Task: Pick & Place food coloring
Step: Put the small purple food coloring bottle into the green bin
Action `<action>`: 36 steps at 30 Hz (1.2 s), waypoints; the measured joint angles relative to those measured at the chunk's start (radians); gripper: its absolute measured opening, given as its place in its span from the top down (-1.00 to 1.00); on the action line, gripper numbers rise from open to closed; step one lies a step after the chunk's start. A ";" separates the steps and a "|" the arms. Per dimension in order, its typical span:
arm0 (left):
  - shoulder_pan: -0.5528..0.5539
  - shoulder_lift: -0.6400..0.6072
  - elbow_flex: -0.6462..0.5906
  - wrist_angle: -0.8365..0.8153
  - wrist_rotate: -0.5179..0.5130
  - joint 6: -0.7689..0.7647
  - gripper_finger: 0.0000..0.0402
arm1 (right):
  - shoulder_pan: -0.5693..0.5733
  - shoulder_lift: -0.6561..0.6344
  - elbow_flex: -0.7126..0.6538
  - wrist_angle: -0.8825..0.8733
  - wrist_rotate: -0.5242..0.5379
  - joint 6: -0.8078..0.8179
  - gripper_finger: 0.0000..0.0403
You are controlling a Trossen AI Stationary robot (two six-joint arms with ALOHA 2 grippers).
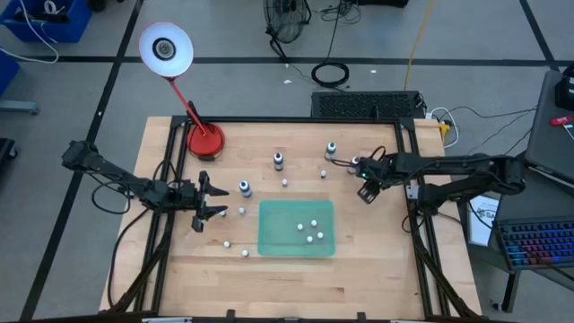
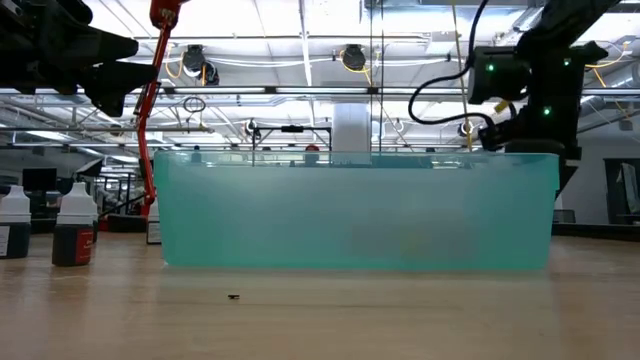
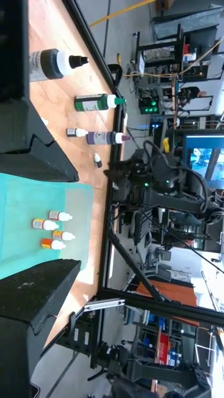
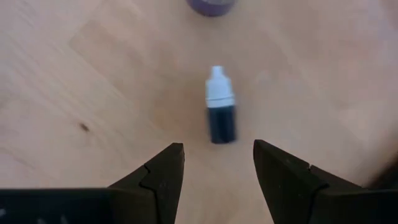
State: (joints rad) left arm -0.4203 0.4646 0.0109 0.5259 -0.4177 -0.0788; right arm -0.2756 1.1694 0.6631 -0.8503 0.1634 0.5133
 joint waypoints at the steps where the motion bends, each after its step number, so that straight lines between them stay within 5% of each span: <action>1: 0.000 0.000 0.000 0.000 0.000 0.000 -0.06 | -0.005 0.000 -0.011 0.020 -0.012 -0.002 0.10; 28: 0.000 0.000 0.000 0.000 0.000 0.000 -0.06 | -0.066 -0.001 -0.163 0.256 -0.028 -0.038 0.14; 36: 0.000 0.000 0.000 0.000 0.000 0.000 -0.06 | -0.066 0.000 -0.164 0.256 0.000 -0.025 0.53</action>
State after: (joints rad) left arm -0.4205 0.4644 0.0109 0.5259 -0.4175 -0.0788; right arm -0.3412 1.1694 0.4992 -0.5942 0.1630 0.4885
